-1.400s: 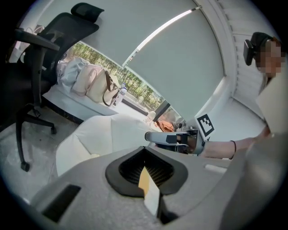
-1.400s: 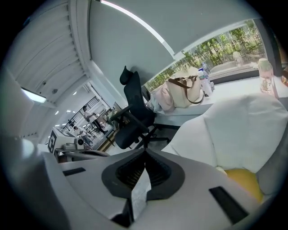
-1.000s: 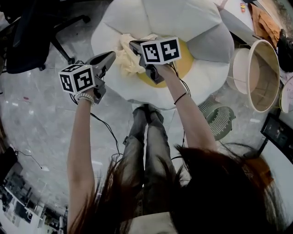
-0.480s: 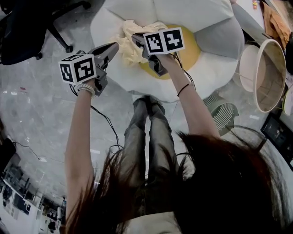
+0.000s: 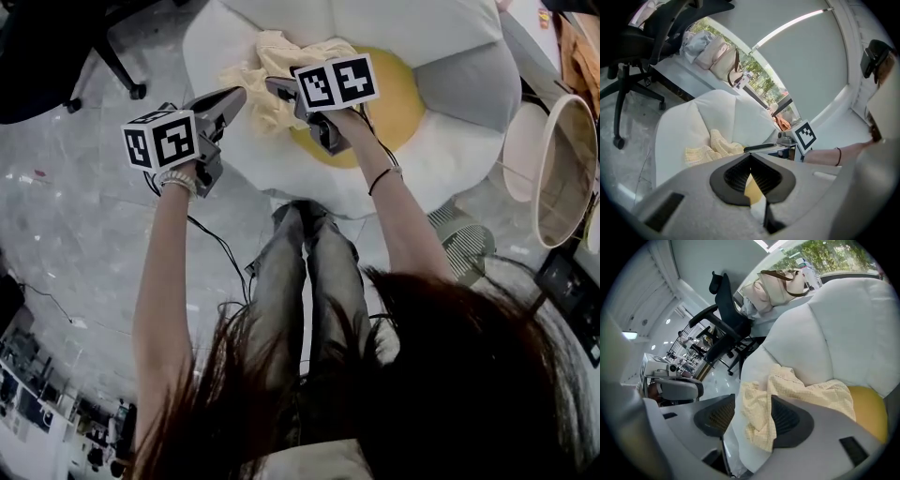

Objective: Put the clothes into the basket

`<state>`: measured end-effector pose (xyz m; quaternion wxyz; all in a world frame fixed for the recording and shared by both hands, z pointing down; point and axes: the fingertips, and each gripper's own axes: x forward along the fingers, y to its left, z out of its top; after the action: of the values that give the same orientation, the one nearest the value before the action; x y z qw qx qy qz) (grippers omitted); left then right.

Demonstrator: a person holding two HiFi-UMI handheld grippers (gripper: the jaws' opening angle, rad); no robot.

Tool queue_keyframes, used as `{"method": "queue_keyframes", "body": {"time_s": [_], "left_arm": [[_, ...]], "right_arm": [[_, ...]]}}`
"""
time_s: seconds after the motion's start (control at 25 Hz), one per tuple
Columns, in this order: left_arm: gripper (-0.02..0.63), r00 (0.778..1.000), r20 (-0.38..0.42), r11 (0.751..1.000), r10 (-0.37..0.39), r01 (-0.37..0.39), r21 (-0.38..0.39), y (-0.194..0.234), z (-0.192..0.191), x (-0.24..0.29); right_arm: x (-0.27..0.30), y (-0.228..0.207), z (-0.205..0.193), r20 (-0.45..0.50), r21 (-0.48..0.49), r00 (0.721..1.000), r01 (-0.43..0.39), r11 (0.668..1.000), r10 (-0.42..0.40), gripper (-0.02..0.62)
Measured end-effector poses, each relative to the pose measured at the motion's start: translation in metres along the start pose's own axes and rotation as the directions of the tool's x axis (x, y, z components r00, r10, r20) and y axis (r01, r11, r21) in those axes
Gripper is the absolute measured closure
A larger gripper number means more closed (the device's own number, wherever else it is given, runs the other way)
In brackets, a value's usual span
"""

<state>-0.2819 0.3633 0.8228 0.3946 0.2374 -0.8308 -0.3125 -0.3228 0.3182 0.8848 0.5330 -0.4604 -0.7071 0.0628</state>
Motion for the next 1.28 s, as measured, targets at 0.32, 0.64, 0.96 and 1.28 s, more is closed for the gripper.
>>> {"method": "queue_keyframes", "body": {"time_s": [0.32, 0.64, 0.96, 1.28], "left_arm": [[0.595, 1.0, 0.005, 1.0, 0.011, -0.011, -0.022, 0.027, -0.021, 0.01], [0.595, 1.0, 0.026, 1.0, 0.006, -0.005, -0.029, 0.046, -0.035, 0.025], [0.595, 0.999, 0.048, 0.999, 0.021, -0.019, -0.029, 0.07, -0.051, 0.035], [0.595, 0.998, 0.065, 1.0, 0.013, -0.011, -0.029, 0.075, -0.055, 0.044]], "right_arm": [[0.033, -0.02, -0.024, -0.065, -0.057, 0.998, 0.015, 0.998, -0.019, 0.377], [0.066, -0.038, -0.036, -0.108, -0.061, 0.994, 0.005, 0.998, -0.011, 0.377], [0.107, -0.05, -0.047, -0.147, -0.097, 0.988, 0.026, 0.995, -0.041, 0.379], [0.121, -0.055, -0.051, -0.169, -0.053, 0.986, -0.018, 0.998, 0.009, 0.418]]}}
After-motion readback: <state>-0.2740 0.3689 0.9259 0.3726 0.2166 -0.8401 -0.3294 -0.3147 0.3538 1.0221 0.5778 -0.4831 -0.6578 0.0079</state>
